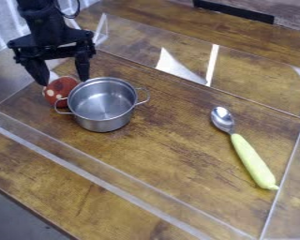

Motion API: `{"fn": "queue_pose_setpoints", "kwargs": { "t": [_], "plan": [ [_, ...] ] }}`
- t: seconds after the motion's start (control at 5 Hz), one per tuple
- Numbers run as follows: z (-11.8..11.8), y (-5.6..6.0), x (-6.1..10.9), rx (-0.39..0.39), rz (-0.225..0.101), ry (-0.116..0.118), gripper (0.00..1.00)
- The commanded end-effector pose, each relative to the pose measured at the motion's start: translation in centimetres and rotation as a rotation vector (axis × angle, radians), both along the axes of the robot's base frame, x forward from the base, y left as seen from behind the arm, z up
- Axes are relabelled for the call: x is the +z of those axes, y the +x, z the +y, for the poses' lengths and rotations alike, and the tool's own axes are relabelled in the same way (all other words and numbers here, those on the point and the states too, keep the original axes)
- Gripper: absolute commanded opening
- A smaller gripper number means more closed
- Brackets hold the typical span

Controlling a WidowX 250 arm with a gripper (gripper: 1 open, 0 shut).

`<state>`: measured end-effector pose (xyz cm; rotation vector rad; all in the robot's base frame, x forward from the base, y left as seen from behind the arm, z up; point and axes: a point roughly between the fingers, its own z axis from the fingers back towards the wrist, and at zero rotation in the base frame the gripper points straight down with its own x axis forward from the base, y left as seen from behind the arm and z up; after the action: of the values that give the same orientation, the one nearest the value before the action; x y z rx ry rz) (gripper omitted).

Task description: Put the mushroom in the silver pot

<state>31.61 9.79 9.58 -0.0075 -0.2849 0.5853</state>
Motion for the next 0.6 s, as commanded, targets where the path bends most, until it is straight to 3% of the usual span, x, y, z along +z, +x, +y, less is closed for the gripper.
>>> {"fn": "queue_pose_setpoints", "kwargs": {
  "t": [0.0,0.2,0.4],
  "plan": [
    [1.4,0.4,1.7,0.027,-0.079,0.053,1.00],
    [2.7,0.7,1.4,0.067,-0.095,0.079,1.00],
    [2.9,0.8,-0.3,0.090,-0.065,0.086,1.00]
  ]
}}
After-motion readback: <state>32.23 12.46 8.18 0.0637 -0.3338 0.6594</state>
